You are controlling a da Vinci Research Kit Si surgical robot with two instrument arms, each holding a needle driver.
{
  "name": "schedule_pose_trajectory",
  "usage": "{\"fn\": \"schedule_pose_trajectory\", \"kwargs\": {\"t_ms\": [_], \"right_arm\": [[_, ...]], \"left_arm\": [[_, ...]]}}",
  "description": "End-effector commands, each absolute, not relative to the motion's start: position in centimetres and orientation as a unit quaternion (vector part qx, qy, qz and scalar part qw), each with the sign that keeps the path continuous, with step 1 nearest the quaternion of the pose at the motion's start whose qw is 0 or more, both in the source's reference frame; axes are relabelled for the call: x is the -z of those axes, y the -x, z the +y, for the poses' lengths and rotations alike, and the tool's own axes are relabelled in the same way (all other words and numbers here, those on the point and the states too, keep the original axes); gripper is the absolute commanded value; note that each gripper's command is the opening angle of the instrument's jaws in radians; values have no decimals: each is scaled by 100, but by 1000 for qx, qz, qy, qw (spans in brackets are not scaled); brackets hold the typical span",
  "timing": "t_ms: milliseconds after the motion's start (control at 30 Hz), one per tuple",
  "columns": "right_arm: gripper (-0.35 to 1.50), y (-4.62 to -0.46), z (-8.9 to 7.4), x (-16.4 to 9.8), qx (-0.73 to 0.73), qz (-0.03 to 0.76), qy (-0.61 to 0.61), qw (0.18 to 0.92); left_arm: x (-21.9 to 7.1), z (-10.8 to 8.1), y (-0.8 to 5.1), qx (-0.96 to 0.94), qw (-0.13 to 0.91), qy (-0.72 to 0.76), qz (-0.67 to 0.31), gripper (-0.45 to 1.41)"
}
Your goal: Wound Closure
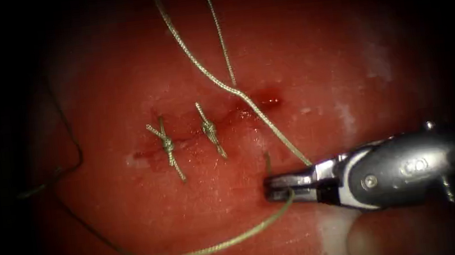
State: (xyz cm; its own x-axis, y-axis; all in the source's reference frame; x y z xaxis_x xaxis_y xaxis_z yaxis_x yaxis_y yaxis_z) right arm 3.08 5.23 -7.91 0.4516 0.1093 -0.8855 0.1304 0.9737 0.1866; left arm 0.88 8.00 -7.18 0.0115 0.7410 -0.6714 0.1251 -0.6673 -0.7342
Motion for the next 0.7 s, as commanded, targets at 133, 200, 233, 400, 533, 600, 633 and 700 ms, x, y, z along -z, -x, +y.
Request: {"fn": "schedule_pose_trajectory", "kwargs": {"t_ms": [133,200,233,400,533,600,633,700], "right_arm": [[-35,-322,511,818,24,530,-138,836],[-35,-327,503,834,35,525,-151,837],[-35,-332,497,845,44,521,-164,836],[-35,-346,480,874,73,519,-191,830],[-35,-359,467,908,99,530,-209,816],[-35,-364,461,922,108,534,-215,810],[-35,-368,458,929,114,537,-219,807],[-35,-372,456,934,117,538,-220,805]], "left_arm": [[711,799,-84,-623,245,667,-326,-35],[709,799,-85,-624,245,667,-326,-35],[708,799,-85,-624,244,667,-325,-35],[705,800,-86,-624,244,667,-325,-35],[705,800,-87,-624,244,667,-325,-35],[705,799,-87,-625,244,667,-325,-35],[705,799,-87,-625,244,667,-324,-35],[704,799,-87,-625,244,667,-324,-35]]}}
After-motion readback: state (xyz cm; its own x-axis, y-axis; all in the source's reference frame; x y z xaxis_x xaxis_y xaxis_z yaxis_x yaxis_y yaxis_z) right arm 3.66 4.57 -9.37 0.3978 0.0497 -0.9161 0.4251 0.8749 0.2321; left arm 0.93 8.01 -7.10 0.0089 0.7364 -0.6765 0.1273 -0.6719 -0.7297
